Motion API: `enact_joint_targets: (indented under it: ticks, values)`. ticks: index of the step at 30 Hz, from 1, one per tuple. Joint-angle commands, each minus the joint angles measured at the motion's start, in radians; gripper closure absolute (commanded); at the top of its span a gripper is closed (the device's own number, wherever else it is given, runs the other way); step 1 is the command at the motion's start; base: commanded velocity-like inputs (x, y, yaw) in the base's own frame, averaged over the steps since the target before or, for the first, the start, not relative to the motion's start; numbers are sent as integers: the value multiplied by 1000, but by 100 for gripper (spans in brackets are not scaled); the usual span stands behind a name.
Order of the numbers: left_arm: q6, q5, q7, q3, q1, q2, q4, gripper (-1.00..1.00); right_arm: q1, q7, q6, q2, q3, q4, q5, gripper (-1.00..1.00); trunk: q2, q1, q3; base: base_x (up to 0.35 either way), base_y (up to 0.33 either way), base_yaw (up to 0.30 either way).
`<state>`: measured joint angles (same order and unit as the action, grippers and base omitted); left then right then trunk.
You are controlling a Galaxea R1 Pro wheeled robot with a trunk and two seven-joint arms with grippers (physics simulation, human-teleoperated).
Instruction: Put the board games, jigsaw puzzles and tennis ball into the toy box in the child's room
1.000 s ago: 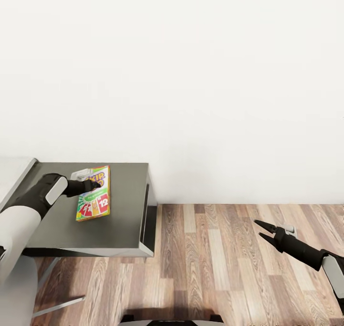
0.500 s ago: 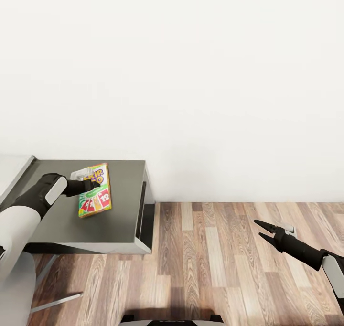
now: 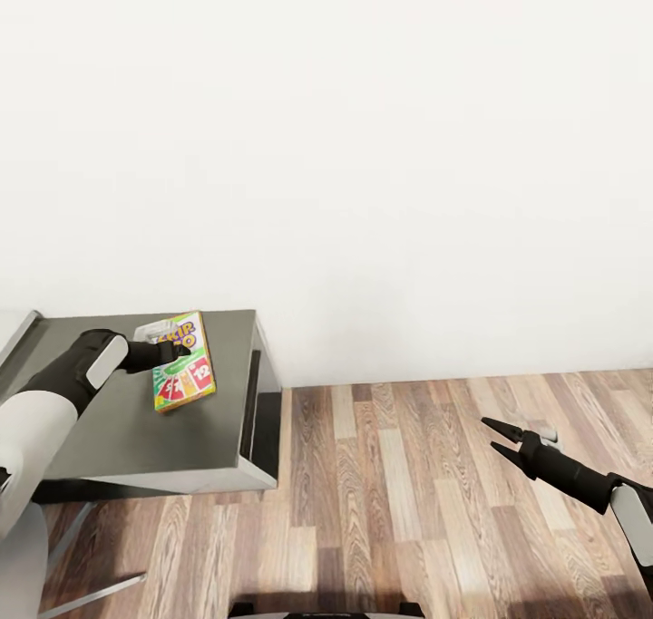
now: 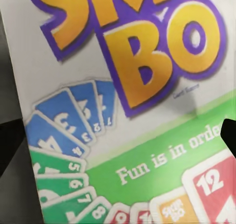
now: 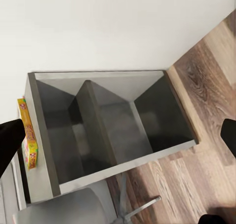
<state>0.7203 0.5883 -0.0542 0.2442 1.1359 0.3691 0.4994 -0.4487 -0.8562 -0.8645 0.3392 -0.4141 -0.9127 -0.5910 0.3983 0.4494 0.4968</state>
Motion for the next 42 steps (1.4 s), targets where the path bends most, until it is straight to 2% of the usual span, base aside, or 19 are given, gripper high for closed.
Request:
enact_joint_targets:
  ticks: [1, 22, 24, 28, 31, 42]
  values:
    - [2, -4, -6, 4, 1, 1, 1, -100, -1, -3, -5, 0, -2, 0, 0, -100, 2, 1, 1, 0, -77, -28]
    - [2, -4, -6, 6, 1, 2, 1, -100, -1, -3, -7, 0, -2, -1, 0, -100, 2, 1, 1, -28, -44, -1]
    - [1, -4, -6, 10, 1, 1, 1, -100, -1, -3, -7, 0, -2, 0, 0, -100, 2, 1, 1, -81, -86, 0]
    - [1, -4, -6, 49, 1, 2, 1, -100, -1, -3, -7, 0, -2, -1, 0, -100, 2, 1, 0, -94, -95, -51]
    - [1, -4, -6, 63, 1, 2, 1, -100, -1, 0, -9, 0, 0, -2, 0, -100, 2, 1, -1, -18, -18, -44]
    - [0, -3, -6, 63, 1, 2, 1, -100, -1, 0, -10, 0, 0, -2, 0, -100, 2, 1, -1, -36, -41, -1]
